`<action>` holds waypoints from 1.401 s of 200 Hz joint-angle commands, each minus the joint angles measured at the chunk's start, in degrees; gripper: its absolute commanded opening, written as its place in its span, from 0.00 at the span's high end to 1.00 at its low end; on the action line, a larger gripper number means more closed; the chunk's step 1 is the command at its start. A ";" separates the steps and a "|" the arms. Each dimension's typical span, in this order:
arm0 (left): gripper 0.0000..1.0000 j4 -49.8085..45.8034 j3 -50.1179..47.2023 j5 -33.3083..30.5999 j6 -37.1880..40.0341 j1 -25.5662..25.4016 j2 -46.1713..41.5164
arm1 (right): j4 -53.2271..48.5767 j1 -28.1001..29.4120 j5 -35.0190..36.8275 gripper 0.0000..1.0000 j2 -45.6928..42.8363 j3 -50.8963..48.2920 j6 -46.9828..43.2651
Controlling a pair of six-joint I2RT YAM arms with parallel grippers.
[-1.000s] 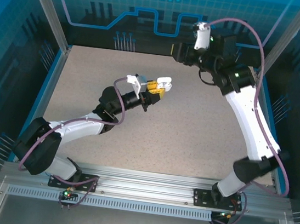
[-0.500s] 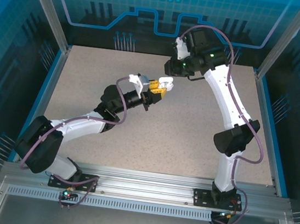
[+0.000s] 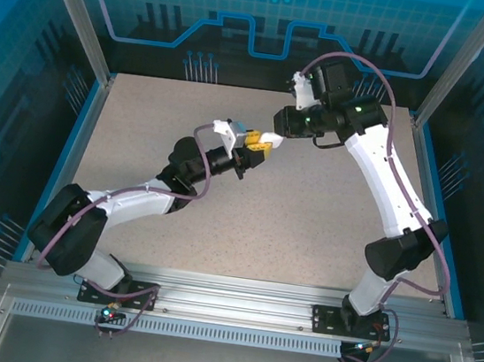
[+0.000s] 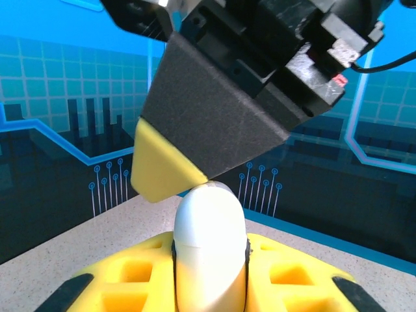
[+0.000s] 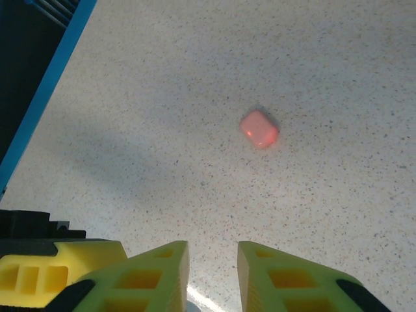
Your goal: Insert the wireless bluetooth earbuds into the charging case
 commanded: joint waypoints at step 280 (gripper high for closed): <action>0.43 -52.36 34.97 -1.84 -46.54 0.24 39.95 | 17.84 -15.58 9.55 0.44 -15.03 -36.09 16.70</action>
